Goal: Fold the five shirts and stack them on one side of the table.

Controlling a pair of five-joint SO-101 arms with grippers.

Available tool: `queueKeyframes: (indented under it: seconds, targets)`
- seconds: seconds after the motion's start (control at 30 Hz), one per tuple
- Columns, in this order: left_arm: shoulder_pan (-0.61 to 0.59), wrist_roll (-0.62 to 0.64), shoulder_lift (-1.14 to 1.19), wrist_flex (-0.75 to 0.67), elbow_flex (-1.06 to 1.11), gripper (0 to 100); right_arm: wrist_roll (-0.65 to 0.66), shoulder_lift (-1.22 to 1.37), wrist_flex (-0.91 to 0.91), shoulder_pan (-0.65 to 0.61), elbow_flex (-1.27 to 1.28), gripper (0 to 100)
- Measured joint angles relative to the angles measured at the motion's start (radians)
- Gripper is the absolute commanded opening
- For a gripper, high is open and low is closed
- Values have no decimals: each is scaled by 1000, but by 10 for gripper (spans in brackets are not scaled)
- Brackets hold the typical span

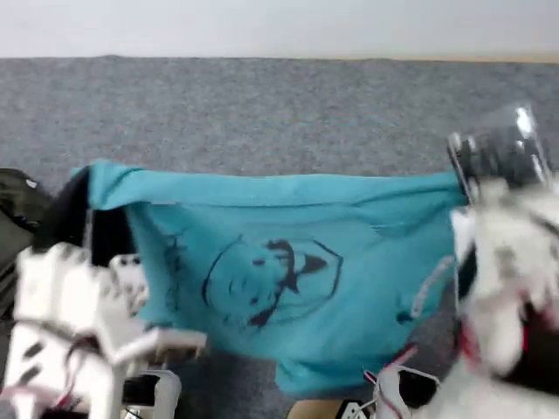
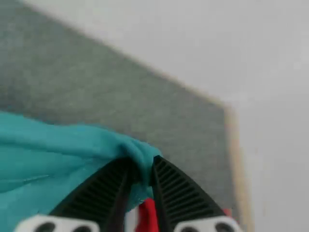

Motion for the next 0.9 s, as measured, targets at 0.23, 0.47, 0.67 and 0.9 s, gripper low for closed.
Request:
queueKeyframes:
  seconds: [0.23, 0.47, 0.67, 0.9]
  targets:
    - [-37, 15, 11, -307, 416, 3, -55, 215, -278, -114, 242, 12]
    - [-37, 21, 12, -523, 651, 3, -92, 430, -525, -155, 292, 12]
    - [-37, 21, 17, -557, 680, 3, -92, 529, -634, -183, 292, 12]
    - [-37, 106, 264, -568, 474, 3, -94, 540, -677, -193, 292, 12]
